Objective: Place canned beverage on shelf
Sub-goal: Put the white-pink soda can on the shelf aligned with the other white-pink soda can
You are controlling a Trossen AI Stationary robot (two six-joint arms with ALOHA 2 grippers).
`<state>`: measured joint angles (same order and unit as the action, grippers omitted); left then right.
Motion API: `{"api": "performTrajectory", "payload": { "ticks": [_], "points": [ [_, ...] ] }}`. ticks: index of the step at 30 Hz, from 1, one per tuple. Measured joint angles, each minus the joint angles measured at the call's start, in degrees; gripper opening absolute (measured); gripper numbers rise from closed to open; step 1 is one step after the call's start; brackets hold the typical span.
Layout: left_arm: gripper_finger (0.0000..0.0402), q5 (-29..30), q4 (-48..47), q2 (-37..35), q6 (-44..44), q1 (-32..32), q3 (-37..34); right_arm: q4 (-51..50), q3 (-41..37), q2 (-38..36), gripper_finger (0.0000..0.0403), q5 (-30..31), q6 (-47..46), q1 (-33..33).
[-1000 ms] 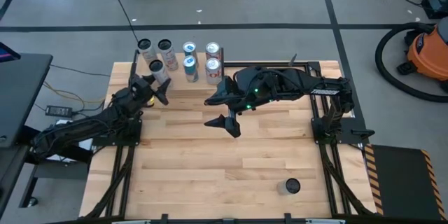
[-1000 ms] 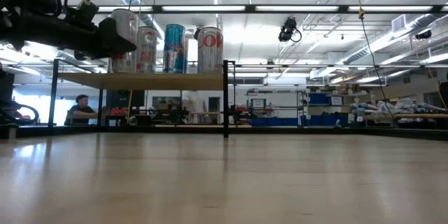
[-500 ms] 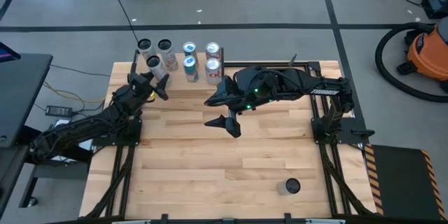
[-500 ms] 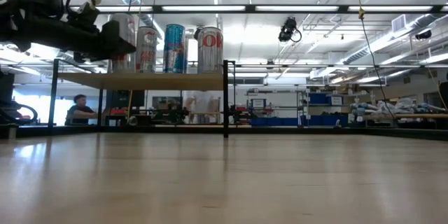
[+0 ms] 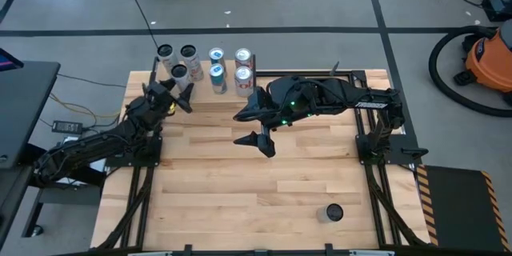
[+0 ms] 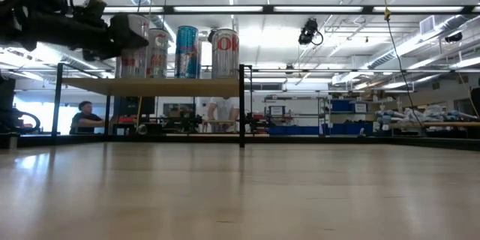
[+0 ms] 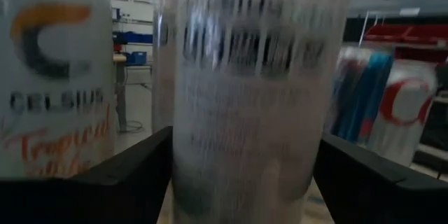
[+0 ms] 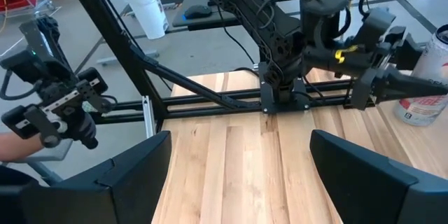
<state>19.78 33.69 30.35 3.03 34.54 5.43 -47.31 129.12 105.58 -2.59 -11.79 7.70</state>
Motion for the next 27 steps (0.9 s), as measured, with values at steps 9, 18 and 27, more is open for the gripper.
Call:
{"api": "performTrajectory", "payload": {
  "ticks": [9, 18, 27],
  "points": [
    [0.0318, -1.8, -16.03, 0.0, 0.33, -1.59, 10.96, -0.21, 0.0, 0.3, 0.035, 2.3, 0.42, -0.07],
    [0.0318, 1.22, -30.78, 0.0, -2.5, -1.45, 21.48, -0.68, -0.02, 0.31, 0.035, 2.64, 1.05, -0.07],
    [0.0318, 0.7, -30.69, 0.0, -2.82, -0.63, 26.34, -1.6, -0.02, 0.31, 0.035, 2.62, 1.47, -0.07]
  ]
}}
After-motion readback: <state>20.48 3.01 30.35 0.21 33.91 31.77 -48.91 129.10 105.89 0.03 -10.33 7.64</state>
